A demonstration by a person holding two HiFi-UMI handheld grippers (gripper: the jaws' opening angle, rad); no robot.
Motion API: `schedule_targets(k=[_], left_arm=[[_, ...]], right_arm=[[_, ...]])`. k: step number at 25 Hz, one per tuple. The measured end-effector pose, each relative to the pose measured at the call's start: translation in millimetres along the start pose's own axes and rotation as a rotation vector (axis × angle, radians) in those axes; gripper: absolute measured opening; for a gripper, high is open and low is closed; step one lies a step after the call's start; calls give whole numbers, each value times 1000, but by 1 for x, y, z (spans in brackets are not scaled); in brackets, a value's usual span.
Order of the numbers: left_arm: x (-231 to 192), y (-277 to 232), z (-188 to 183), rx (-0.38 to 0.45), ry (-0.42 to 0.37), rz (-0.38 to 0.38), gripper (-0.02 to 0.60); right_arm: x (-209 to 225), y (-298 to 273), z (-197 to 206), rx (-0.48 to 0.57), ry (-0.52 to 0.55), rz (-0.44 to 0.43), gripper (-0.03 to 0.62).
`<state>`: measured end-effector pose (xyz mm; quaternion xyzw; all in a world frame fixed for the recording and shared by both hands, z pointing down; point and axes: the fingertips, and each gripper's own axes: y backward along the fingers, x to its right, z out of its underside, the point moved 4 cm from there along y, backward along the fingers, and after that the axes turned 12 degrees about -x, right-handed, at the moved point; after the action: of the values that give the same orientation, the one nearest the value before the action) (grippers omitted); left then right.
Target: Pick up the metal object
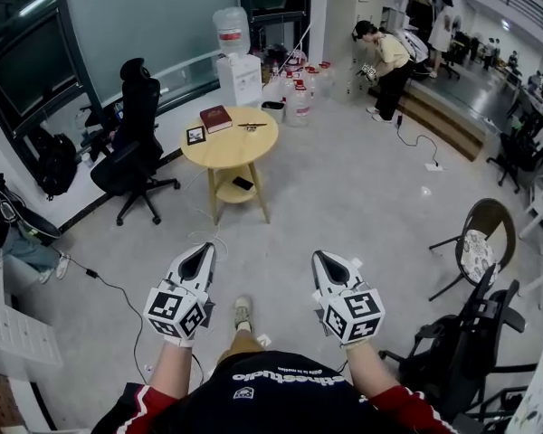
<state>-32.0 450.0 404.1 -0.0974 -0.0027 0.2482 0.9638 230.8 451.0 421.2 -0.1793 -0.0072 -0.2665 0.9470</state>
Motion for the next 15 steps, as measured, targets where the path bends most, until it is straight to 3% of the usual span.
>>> schedule_targets(k=[15], left_arm=[[-100, -91, -13, -11, 42, -10, 17]], right_arm=[[27, -119, -50, -43, 62, -4, 26]])
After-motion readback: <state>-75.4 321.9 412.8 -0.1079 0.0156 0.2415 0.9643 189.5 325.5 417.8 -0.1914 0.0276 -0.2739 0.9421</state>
